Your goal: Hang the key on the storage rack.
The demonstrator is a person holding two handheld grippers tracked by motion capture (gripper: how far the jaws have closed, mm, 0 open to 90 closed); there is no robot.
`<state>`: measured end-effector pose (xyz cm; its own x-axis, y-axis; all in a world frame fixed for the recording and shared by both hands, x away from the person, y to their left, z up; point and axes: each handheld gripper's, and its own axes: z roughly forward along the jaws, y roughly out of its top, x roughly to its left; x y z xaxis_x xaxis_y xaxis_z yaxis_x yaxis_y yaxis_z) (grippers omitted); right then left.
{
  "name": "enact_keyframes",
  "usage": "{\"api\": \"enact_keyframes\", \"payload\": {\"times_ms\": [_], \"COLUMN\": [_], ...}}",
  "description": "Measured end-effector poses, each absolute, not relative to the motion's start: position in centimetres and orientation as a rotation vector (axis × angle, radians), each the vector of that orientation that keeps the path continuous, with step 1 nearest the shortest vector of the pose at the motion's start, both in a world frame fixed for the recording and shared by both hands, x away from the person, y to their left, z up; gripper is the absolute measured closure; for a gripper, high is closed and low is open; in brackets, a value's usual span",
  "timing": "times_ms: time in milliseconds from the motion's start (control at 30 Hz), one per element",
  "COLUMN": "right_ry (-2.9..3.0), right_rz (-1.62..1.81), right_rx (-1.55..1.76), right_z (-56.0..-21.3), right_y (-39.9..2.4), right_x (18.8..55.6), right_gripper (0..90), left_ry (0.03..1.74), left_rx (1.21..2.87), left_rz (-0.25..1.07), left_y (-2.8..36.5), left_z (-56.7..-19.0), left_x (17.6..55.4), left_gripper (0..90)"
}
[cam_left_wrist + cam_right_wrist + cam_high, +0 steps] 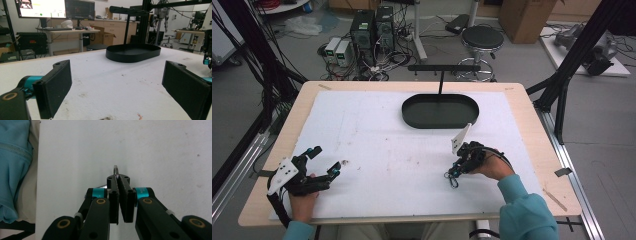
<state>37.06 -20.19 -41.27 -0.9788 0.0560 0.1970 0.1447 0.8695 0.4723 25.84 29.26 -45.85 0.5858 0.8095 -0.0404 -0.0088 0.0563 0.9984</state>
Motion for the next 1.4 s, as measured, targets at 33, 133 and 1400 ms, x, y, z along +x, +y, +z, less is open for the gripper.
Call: {"api": "enact_keyframes", "payload": {"times_ms": [33,133,1400], "right_ry": [-2.861,-2.865,-2.878], "right_rz": [-0.745,-0.743,-1.314], "right_rx": [-0.155,-0.163,-0.568], "right_z": [-41.3,-41.2,-34.8], "right_y": [-20.2,-20.2,-24.0], "right_x": [37.0,36.9,39.4], "right_gripper": [87.8,89.0,89.2], "left_ry": [0.745,0.745,0.745], "left_rx": [1.387,1.391,1.386], "left_rz": [0.717,0.719,0.718], "left_y": [29.3,29.3,29.3], "left_z": [-45.8,-45.8,-45.8], "left_x": [25.8,25.8,25.8], "left_gripper": [9.4,9.4,9.4]}}
